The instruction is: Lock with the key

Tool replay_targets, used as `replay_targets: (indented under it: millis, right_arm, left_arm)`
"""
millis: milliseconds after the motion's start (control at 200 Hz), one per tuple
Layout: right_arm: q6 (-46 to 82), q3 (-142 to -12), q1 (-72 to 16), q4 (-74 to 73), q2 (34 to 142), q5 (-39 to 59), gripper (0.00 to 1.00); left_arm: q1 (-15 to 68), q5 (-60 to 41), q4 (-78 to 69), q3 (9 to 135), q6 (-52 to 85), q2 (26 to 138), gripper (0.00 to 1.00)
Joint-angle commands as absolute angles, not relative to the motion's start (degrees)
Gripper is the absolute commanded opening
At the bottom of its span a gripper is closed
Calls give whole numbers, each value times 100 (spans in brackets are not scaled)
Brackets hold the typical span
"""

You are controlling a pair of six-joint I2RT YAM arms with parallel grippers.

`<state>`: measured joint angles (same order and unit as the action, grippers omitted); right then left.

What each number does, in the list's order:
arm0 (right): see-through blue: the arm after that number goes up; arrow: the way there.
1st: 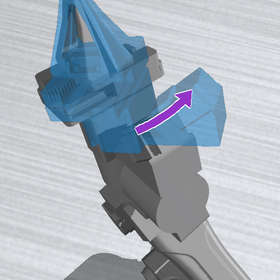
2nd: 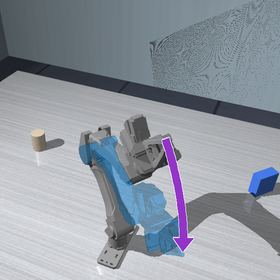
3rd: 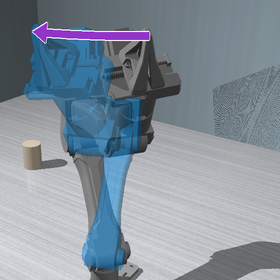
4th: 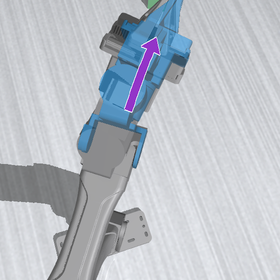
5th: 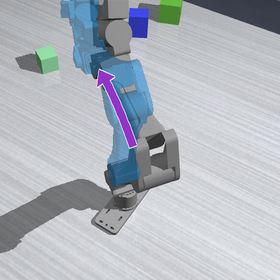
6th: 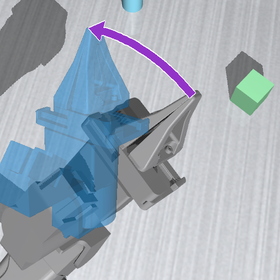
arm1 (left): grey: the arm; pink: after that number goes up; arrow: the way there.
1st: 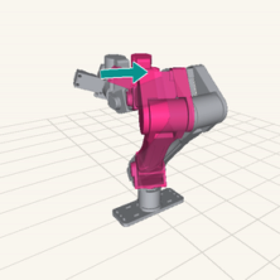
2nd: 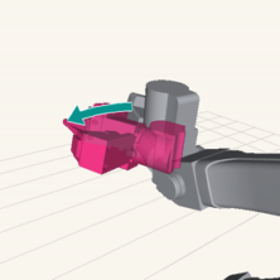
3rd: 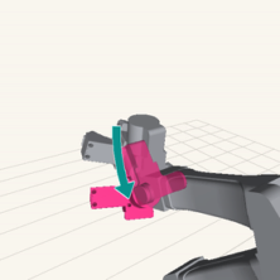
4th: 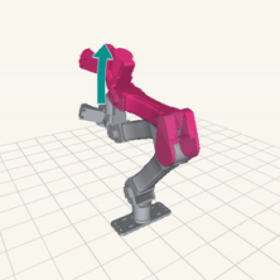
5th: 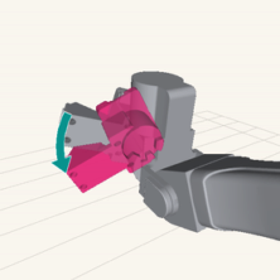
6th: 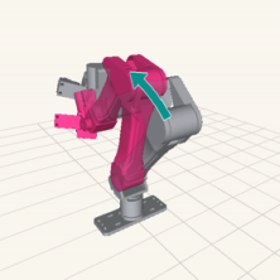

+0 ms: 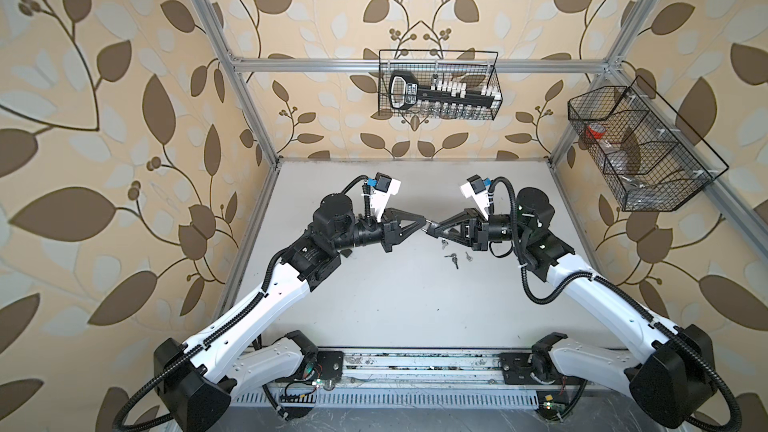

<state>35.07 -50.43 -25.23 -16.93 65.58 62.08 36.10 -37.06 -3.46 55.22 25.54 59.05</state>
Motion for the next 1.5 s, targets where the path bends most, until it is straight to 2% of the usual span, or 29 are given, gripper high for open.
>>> replay_targets:
  millis: [0,40,110,160,475,675,880,965,1315,1495]
  right_arm:
    - [2598,-5452,-2597,-1287,6266,5643,0]
    - [2504,-5411,-2598,-1147,6190,5629,0]
    - [2424,-5308,-2585,-1035,6078,5625,0]
    - [2390,-5251,-2592,-966,6020,5621,0]
    - [2476,-5249,-2583,-994,6042,5828,0]
    - [2642,-5269,-2593,-1147,6136,6048,0]
    - [2693,-5269,-2601,-1176,6187,6161,0]
    - [2696,-5265,-2601,-1174,6201,6153,0]
    - [2681,-5247,-2621,-1143,6220,6252,0]
    - [2665,-5251,-2659,-1114,6269,6340,0]
  left_arm:
    - [3845,-3414,448,5787,2460,5723,13]
    - [3845,-3267,450,5847,2469,5635,26]
    - [3833,-3090,437,5899,2478,5510,32]
    - [3830,-2981,478,5936,2477,5447,41]
    - [3827,-3491,466,6095,2413,5644,52]
    - [3826,-3808,357,6152,2450,5807,51]
    - [3823,-3946,220,6154,2538,5889,34]
    - [3824,-3938,220,6161,2530,5880,29]
    - [3831,-3876,237,6161,2510,5827,28]
    - [3829,-3911,211,6129,2522,5830,22]
